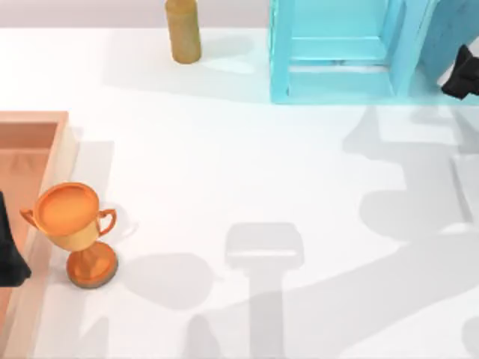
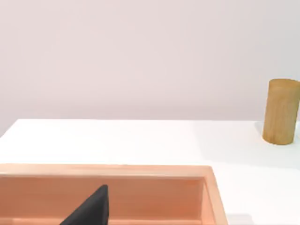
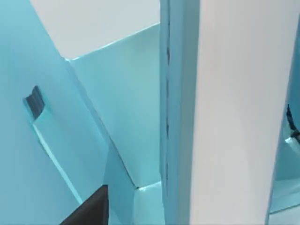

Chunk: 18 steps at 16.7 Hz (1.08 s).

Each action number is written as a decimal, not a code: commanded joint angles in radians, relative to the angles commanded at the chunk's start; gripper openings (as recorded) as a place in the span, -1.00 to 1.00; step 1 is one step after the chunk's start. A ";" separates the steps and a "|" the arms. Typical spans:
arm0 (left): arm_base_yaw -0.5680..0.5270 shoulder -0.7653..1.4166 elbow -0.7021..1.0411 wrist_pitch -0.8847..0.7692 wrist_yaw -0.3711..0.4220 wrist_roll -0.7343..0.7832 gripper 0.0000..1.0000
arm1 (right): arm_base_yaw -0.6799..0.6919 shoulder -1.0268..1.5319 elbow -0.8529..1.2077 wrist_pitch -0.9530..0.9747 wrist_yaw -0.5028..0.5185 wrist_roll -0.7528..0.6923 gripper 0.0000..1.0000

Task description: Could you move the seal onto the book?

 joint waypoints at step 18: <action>0.000 0.000 0.000 0.000 0.000 0.000 1.00 | 0.007 0.131 0.320 -0.189 0.008 -0.002 0.10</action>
